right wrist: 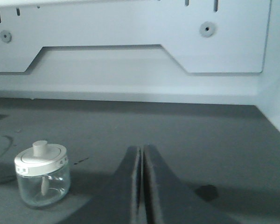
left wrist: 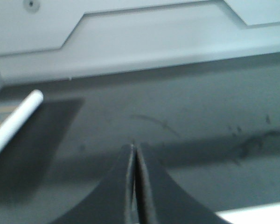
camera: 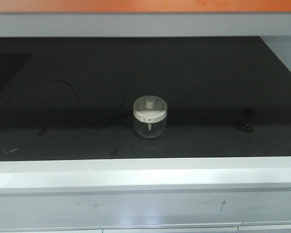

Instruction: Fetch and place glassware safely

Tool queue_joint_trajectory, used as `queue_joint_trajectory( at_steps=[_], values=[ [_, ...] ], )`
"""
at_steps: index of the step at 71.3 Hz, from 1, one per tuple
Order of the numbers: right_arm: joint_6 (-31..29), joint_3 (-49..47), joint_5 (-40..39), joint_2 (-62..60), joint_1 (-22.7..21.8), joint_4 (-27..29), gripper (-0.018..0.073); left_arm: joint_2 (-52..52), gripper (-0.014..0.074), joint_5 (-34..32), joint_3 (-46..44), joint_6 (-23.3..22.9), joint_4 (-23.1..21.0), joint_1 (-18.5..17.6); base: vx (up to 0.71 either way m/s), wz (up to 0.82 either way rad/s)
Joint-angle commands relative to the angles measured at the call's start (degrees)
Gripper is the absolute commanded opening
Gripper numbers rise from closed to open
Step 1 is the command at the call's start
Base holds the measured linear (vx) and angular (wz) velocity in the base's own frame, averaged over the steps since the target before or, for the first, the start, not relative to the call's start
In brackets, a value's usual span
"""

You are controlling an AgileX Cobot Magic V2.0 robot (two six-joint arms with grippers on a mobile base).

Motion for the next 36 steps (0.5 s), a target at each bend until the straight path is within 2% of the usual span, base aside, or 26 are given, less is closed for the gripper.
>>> queue_joint_trajectory(
  at_steps=[1, 7, 13, 27, 36],
  values=[
    [6.18, -1.62, 3.36, -3.35, 0.0, -6.03, -0.0001, -3.92, -0.0008, -2.74, 1.18, -0.56, -2.28, -0.35, 0.0, 0.0],
    [9.29, -1.62, 9.36, -6.42, 0.0, -7.0, -0.0001, -7.21, -0.0008, -2.26, 1.45, -0.51, -2.28, -0.35, 0.0, 0.0],
    [9.32, -1.62, 12.85, -7.99, 0.0, -6.77, -0.0001, -8.58, -0.0008, 0.02, 1.45, -0.63, -2.34, -0.35, 0.0, 0.0],
    [8.57, -1.51, 14.16, -7.77, 0.0, -6.61, -0.0001, -8.51, -0.0007, -0.57, 1.45, -0.63, -2.44, -0.29, 0.0, 0.0],
    [8.63, -1.51, 14.1, -7.77, 0.0, -6.39, -0.0001, -8.51, -0.0007, -0.14, 1.45, -0.63, -4.37, -0.29, 0.0, 0.0]
  ],
)
